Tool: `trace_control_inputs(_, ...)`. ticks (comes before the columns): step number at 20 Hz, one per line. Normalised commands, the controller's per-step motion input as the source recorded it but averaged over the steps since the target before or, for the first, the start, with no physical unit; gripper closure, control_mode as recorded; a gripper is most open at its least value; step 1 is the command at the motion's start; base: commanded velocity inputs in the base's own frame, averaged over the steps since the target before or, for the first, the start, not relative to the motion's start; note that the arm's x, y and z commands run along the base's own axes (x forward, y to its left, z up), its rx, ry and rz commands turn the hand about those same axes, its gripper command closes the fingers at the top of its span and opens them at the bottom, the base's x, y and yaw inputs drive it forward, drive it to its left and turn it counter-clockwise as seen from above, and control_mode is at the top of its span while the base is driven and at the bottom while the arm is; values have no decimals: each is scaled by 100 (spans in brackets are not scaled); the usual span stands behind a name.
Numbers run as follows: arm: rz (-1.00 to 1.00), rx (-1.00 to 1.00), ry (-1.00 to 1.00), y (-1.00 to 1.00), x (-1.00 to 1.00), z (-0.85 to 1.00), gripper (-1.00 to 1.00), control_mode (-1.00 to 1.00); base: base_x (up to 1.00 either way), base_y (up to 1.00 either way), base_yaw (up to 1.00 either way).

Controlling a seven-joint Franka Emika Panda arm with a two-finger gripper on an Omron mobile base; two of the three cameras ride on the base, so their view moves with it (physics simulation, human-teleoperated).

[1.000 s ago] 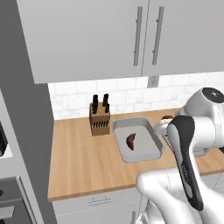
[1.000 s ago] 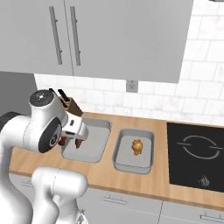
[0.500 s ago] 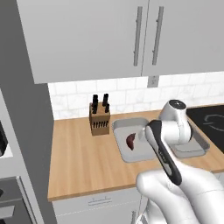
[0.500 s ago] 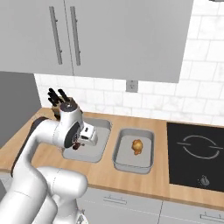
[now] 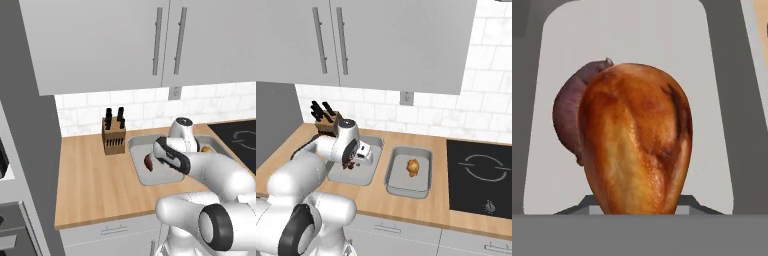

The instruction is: Place one potato and one chicken drumstick in each tupperware on the nearby counter, to pack two identical lunches.

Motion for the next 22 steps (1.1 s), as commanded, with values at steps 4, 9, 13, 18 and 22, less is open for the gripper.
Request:
trace_control_inputs(4, 0, 0, 11, 0, 41, -52, 100, -100, 0, 0, 0)
trace_control_inputs(9, 0, 1, 9, 0, 18, -52, 100, -100, 0, 0, 0)
trace_control_inputs(13, 0, 0, 0, 0, 14, -31, 100, -100, 0, 0, 0)
trace_control_inputs(18, 0, 0, 0, 1, 7, -14, -100, -100, 0, 0, 0)
trace_control_inputs(22, 0, 0, 0, 1, 0, 0, -100, -100, 0, 0, 0)
